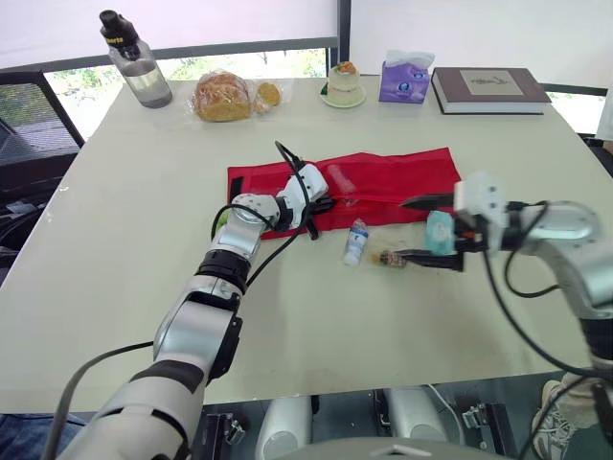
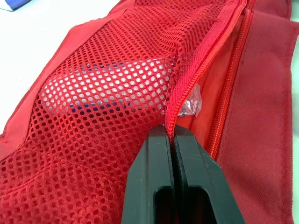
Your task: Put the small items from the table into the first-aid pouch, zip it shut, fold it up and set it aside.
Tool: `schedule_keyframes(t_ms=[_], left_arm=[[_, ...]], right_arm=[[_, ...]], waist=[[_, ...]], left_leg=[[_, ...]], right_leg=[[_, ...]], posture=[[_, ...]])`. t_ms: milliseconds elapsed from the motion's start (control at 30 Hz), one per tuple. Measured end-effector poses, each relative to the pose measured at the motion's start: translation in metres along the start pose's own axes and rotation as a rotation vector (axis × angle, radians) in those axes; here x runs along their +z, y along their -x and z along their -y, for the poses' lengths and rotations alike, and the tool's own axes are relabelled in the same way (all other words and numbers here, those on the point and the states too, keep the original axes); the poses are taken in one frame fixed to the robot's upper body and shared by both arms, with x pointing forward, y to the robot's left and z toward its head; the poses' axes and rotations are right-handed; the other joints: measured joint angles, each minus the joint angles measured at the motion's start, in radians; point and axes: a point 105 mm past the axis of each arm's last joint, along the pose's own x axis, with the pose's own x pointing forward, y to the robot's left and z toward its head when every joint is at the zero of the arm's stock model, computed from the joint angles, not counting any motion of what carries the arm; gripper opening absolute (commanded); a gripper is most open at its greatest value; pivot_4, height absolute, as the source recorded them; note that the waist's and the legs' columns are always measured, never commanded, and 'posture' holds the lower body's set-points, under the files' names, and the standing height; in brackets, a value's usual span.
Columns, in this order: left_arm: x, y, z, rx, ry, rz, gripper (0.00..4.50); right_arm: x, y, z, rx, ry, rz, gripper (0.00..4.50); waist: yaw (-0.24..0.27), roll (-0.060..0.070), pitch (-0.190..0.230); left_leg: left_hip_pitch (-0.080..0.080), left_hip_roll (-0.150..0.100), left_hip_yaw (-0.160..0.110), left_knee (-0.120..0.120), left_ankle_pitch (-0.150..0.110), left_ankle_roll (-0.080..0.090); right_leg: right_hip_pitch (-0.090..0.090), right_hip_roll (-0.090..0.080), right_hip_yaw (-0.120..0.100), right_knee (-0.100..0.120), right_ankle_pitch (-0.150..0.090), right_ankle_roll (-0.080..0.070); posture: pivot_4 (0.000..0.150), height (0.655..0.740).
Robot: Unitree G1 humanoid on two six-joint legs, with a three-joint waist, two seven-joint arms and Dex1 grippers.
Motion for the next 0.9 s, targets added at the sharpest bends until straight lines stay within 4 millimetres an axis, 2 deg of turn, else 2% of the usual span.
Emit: schedule_keyframes(t_ms=[100, 300, 633, 733, 900], left_arm=[[0.001, -0.001, 0.001, -0.005, -0.003, 0.003, 0.0], [0.0, 0.001, 0.002, -0.001, 0.002, -0.002, 0.0], [-0.001, -0.001, 0.004, 0.009, 0.014, -0.002, 0.0], [-0.001, -0.001, 0.004, 0.011, 0.015, -0.002, 0.0], [-0.001, -0.001, 0.004, 0.012, 0.016, -0.003, 0.0]], right_arm=[[-0.004, -0.016, 0.001, 0.041, 0.055, -0.053, 4.41], [-0.026, -0.056, -0.002, 0.101, 0.145, -0.166, 4.41], [-0.052, -0.076, -0.001, 0.149, 0.281, -0.302, 4.41], [-0.051, -0.075, 0.004, 0.142, 0.36, -0.325, 3.77], [-0.053, -0.072, 0.008, 0.126, 0.382, -0.341, 1.51]], waist=[[0.004, 0.0, 0.0], [0.001, 0.0, 0.0], [0.003, 0.0, 0.0], [0.003, 0.0, 0.0], [0.003, 0.0, 0.0]], left_leg=[[0.0, 0.0, 0.0, 0.0, 0.0, 0.0], [0.0, 0.0, -0.001, 0.0, 0.0, 0.0], [0.0, 0.0, -0.001, 0.0, 0.0, 0.0], [0.0, 0.0, -0.001, 0.0, 0.0, 0.0], [0.0, 0.0, -0.001, 0.0, 0.0, 0.0]], right_leg=[[0.0, 0.0, -0.001, 0.0, 0.0, 0.0], [-0.001, 0.0, -0.001, 0.001, 0.0, 0.0], [-0.001, 0.0, -0.001, 0.001, 0.0, 0.0], [0.0, 0.0, -0.001, 0.001, 0.0, 0.0], [0.0, 0.0, -0.001, 0.001, 0.0, 0.0]], posture=[[0.15, 0.74], [0.15, 0.74], [0.15, 0.74], [0.15, 0.74], [0.15, 0.74]])
